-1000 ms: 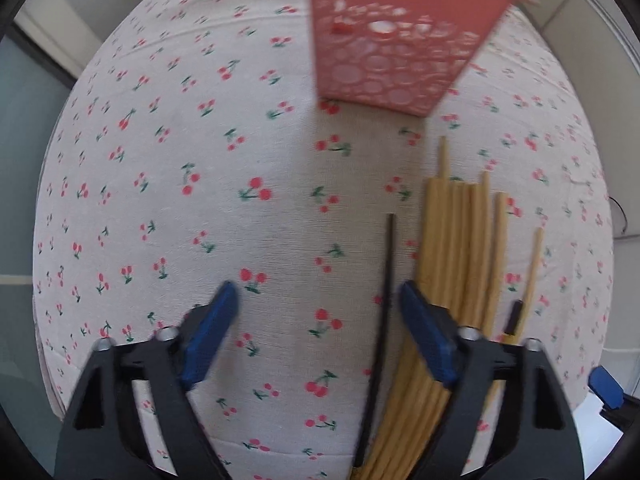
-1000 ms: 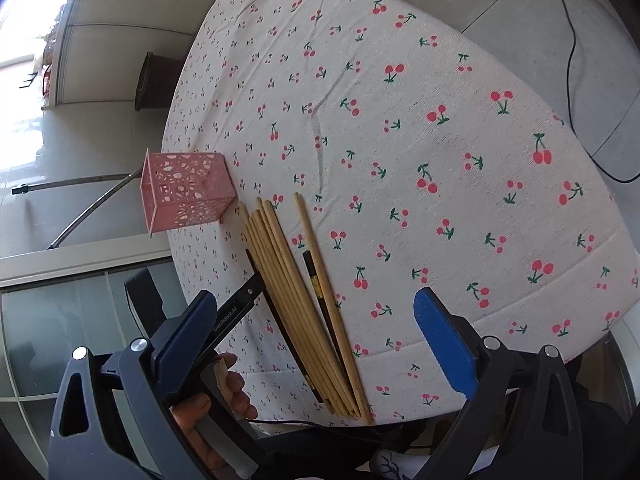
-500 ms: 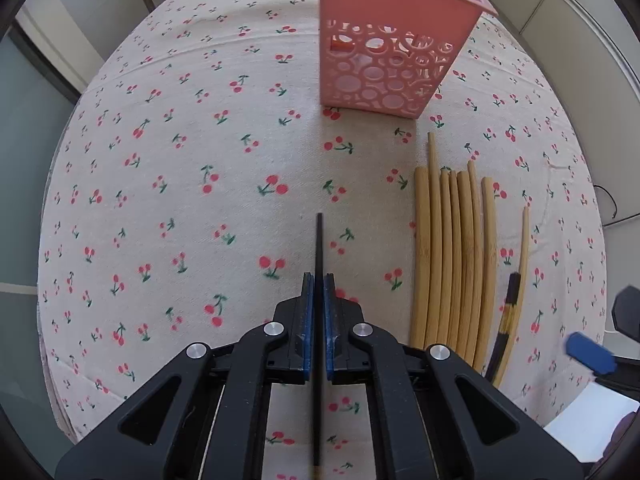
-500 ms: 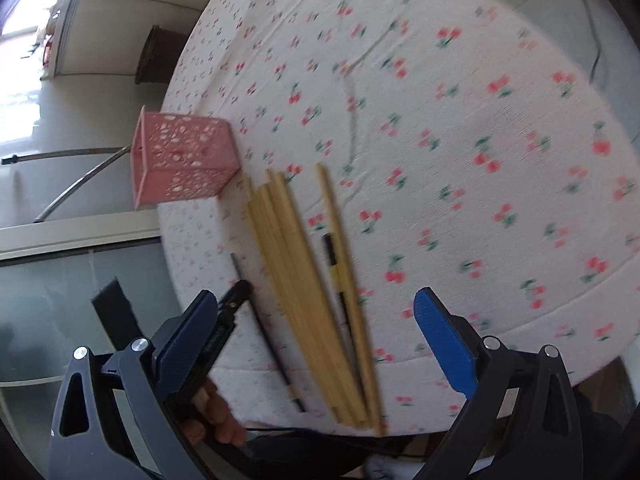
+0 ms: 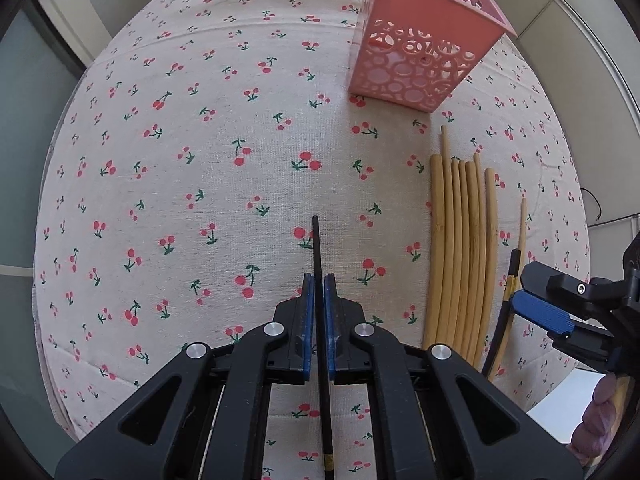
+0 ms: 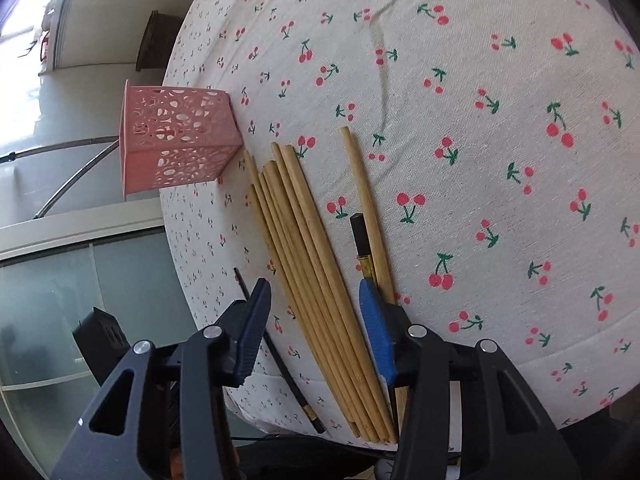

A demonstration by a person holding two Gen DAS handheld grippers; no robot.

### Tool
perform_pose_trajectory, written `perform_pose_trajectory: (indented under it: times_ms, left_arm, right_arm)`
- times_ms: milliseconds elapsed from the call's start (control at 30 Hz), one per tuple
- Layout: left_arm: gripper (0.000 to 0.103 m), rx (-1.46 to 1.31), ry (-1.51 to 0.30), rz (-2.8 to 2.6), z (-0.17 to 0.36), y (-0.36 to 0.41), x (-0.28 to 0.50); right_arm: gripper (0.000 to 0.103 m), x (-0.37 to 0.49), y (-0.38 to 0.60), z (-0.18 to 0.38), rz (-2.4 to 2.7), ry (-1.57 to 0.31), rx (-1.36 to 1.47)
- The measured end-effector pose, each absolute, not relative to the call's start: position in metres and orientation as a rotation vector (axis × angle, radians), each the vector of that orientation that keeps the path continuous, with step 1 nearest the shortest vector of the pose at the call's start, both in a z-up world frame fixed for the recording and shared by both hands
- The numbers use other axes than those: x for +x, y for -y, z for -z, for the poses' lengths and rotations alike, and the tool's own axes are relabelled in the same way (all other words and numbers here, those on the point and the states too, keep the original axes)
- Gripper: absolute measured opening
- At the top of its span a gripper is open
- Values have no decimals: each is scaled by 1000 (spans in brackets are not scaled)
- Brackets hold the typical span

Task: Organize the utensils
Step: 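Grasp the black-and-gold pen with the right gripper while the left holds the black stick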

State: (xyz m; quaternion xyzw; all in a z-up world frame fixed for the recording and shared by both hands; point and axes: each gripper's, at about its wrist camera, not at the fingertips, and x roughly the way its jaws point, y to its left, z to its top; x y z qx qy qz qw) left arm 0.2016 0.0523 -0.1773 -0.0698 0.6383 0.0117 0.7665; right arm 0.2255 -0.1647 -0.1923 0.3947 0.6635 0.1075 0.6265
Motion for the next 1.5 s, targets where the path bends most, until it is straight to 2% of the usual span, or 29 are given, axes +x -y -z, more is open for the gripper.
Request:
perform_pose_trajectory:
  times_ms: [200,333,467,533,567,600,633,667,700,767,833,967,1200,1300,1333,1367,1433,1500]
  left_arm:
    - [6,-140,-1391,-19,167,-72,192]
    - [7,-144,-1397,-36,171,-73,193]
    - [8,-157,-1406,-49,179,-73,195]
    - [8,-149,-1403,-55,180,-73,195]
    - [11,-143,-1402,-58,180,-72,195]
    - [12,-141,-1402,-59,181,-72,195]
    - [15,-137,-1400,-61,182,-71,196]
    - [22,-136,-1401,-57,182,-68,197]
    - [26,-139,-1403,-49,182,-66,198]
    - [42,-127,-1403,-32,183,-57,199]
    - [47,-77,-1397,-35,185,-45,199]
    - [50,-51,-1389,-51,187,-37,199]
    - [52,-176,-1406,-49,189,-59,208]
    - [46,-63,-1393,-78,190,-48,206]
    - [39,-49,-1381,-75,189,-43,204]
    - [23,-41,-1374,-68,188,-36,202]
    - [4,-23,-1361,-60,187,-30,200]
    - [3,-33,-1345,-46,187,-27,199]
  right_arm:
    - [47,224,165,190,-235,-1526,850]
    - [37,229,156,194,-185,-1536,722]
    - [35,231,143,189,-175,-1516,586]
    - [29,232,136,187,-158,-1501,517]
    - [27,233,130,185,-145,-1489,457]
    - [21,234,128,184,-137,-1482,427]
    - [13,235,125,183,-127,-1473,388]
    - [10,237,121,182,-109,-1460,330]
    - [9,237,119,182,-104,-1454,307]
    - [8,239,115,180,-105,-1439,268]
    - [8,238,110,178,-103,-1416,215]
    - [8,238,100,177,-105,-1384,159]
    - [8,234,106,166,-120,-1343,187]
    - [8,231,108,156,-140,-1306,201]
    - [8,230,109,152,-146,-1293,205]
    - [8,228,110,148,-152,-1283,208]
    - [8,226,114,141,-173,-1255,219]
    - [8,223,117,131,-188,-1230,234]
